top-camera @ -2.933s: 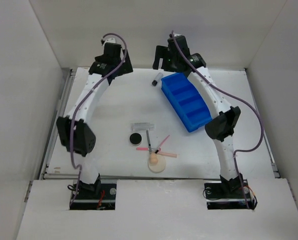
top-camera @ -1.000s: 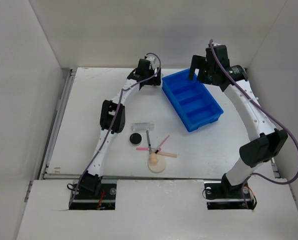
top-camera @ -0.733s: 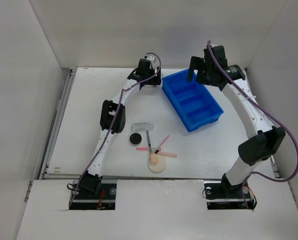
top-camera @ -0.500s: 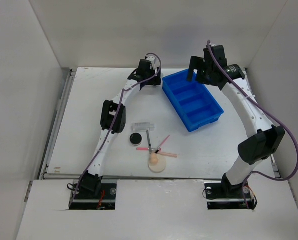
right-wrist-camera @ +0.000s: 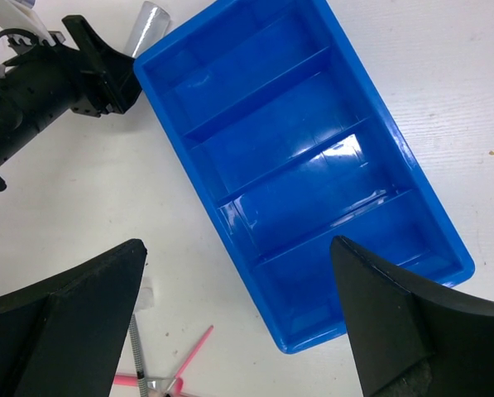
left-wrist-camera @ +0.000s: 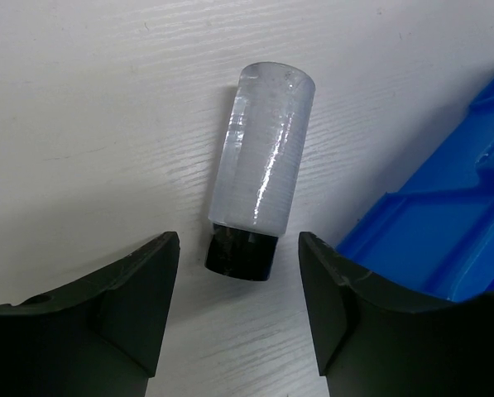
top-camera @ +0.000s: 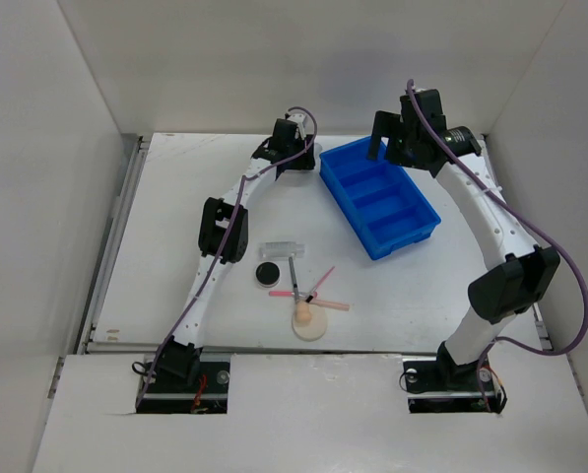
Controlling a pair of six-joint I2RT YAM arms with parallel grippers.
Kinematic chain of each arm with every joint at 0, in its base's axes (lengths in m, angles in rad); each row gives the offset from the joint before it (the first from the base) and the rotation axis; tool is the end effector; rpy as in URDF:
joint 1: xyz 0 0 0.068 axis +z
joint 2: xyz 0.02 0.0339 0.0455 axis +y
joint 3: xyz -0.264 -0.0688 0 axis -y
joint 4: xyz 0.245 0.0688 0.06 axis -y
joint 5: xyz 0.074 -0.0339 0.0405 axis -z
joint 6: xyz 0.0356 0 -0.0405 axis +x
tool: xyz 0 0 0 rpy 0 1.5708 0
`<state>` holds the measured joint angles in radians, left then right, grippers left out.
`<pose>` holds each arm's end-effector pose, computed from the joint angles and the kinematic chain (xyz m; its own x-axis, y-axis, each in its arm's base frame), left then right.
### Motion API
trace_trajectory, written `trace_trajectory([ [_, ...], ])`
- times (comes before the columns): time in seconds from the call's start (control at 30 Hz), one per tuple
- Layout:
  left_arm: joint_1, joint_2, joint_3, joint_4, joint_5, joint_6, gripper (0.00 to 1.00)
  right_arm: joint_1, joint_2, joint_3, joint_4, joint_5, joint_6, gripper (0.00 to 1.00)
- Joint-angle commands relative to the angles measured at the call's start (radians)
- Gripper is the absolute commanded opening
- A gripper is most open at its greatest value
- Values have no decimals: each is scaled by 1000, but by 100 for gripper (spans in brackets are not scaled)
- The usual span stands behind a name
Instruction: Organize the makeup
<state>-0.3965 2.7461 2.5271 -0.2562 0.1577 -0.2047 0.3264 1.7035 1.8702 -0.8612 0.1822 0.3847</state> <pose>0.5632 -0.2418 0.1706 -0.5169 -0.0012 -0.8560 0.4138 0.8751 -0.2511 0.3529 0.1126 0.4052 -0.6308 0.1761 -0.7557 0.0575 0.9818 0.1809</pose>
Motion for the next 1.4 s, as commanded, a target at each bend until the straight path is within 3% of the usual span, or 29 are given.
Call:
trace_trajectory([
  [0.0,4,-9,42,41,14,2,54,-4,1,43,5,-7,2,99],
  [0.43,4,-9,42,31,32,2,33,-4,1,43,5,-7,2,99],
  [0.53,4,-28,33,20,32,11,22,-4,1,43,5,-7,2,99],
  [0.8,4,-215,-187,75,11,59,7,-4,1,43,5,-16,2,99],
  [1.07,4,-428,-375,94,-21,88,2,-4,-21,33,5,-26,11,99],
  [1.37,4,-635,-484,-17,-24,97,0,-4,-111,-26,25,-15,20,99],
])
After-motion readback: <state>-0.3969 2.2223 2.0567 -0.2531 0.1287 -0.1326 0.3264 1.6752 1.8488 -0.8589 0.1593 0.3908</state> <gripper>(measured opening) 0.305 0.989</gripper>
